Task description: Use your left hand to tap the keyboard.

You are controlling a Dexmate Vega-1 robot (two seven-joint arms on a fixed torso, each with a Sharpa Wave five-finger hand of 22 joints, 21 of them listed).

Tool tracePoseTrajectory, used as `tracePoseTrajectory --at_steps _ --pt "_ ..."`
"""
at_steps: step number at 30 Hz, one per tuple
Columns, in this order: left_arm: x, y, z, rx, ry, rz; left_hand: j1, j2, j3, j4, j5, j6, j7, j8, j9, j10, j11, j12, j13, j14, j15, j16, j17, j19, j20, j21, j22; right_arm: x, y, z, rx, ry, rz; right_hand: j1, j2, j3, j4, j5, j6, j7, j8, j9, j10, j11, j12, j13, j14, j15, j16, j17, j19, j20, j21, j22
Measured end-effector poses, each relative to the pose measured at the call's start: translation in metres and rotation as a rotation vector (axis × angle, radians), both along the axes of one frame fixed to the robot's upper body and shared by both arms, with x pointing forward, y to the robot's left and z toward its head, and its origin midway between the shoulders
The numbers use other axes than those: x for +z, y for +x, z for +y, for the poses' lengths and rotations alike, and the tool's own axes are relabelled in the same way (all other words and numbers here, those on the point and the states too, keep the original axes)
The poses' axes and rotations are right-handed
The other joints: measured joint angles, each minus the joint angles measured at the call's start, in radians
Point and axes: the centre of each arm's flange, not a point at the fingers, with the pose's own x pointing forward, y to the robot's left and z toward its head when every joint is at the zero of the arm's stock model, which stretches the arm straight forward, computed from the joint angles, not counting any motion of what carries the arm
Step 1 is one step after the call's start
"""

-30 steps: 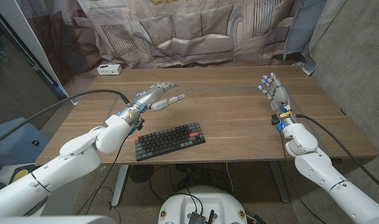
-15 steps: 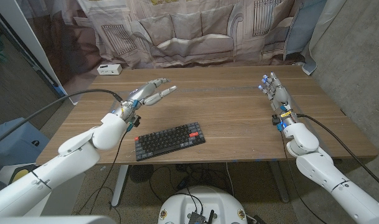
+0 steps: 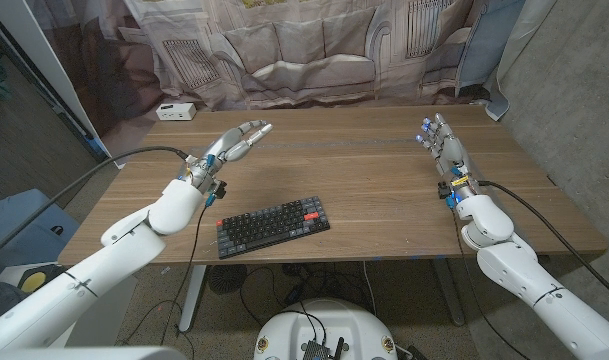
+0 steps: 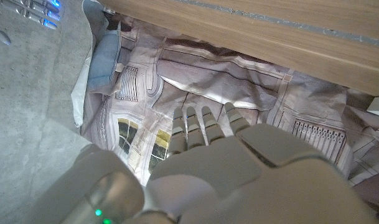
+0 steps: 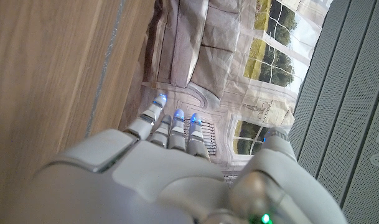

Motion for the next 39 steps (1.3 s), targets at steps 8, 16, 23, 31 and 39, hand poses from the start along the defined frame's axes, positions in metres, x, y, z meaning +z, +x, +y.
tracePoseTrajectory --at_steps 8,16,23,31,39 --pt "0.001 0.008 0.007 -0.07 -0.134 0.019 0.005 0.005 0.001 -0.007 0.0 0.012 0.002 0.0 0.0 0.023 -0.002 0.002 -0.005 0.032 0.0 0.008 0.0 0.037 0.003 0.006 0.0 0.004 0.005 -0.005 0.001 0.003 -0.007 0.0 0.0 0.0 0.0 0.0 0.0 0.0 0.0 0.0 0.008 -0.001 0.0 0.0 0.013 -0.005 0.0 0.0 0.012 0.002 0.0 0.0" --pt "-0.003 0.021 0.015 -0.082 -0.202 0.038 0.016 0.005 0.001 -0.007 0.0 0.016 0.006 0.0 0.0 0.034 0.009 0.006 -0.005 0.048 -0.002 0.008 0.0 0.057 0.003 0.011 0.0 0.006 0.006 -0.007 0.007 0.007 -0.017 0.0 0.0 0.0 0.0 0.0 0.0 0.0 0.0 0.0 0.009 -0.002 0.0 0.0 0.018 -0.007 0.0 0.0 0.023 0.002 0.0 0.0" --pt "-0.006 0.032 0.019 -0.142 -0.291 0.065 0.021 0.01 0.005 -0.011 0.0 0.021 0.004 -0.007 0.0 0.05 0.015 0.006 -0.005 0.064 0.006 0.008 0.0 0.079 0.003 0.014 0.0 0.006 0.007 -0.01 0.006 0.014 -0.022 -0.005 0.005 0.0 0.0 0.0 0.011 0.0 0.001 0.0 0.01 -0.001 0.0 0.0 0.022 -0.003 0.0 0.0 0.023 0.002 0.004 0.0" --pt "-0.016 0.046 0.028 -0.224 -0.44 0.112 0.033 0.012 0.012 -0.018 -0.008 0.025 0.007 -0.007 0.0 0.068 0.029 0.006 -0.005 0.086 0.006 0.008 -0.001 0.129 0.004 0.025 0.0 0.005 0.009 -0.012 0.003 0.018 -0.021 0.0 0.011 0.0 0.0 0.0 0.011 0.0 0.004 0.0 0.018 -0.003 0.0 0.0 0.022 -0.003 0.0 0.0 0.023 0.002 0.004 0.0" --pt "-0.027 0.059 0.036 -0.26 -0.578 0.151 0.042 0.013 0.015 -0.026 -0.008 0.031 0.008 -0.013 0.0 0.077 0.027 0.006 -0.005 0.101 0.004 0.008 -0.005 0.136 0.006 0.029 0.0 0.004 0.011 -0.013 0.007 0.024 -0.016 0.0 0.011 -0.004 -0.004 0.0 0.011 0.0 0.004 0.0 0.018 -0.003 0.0 0.0 0.022 -0.003 0.0 0.0 0.031 0.002 0.004 0.0"
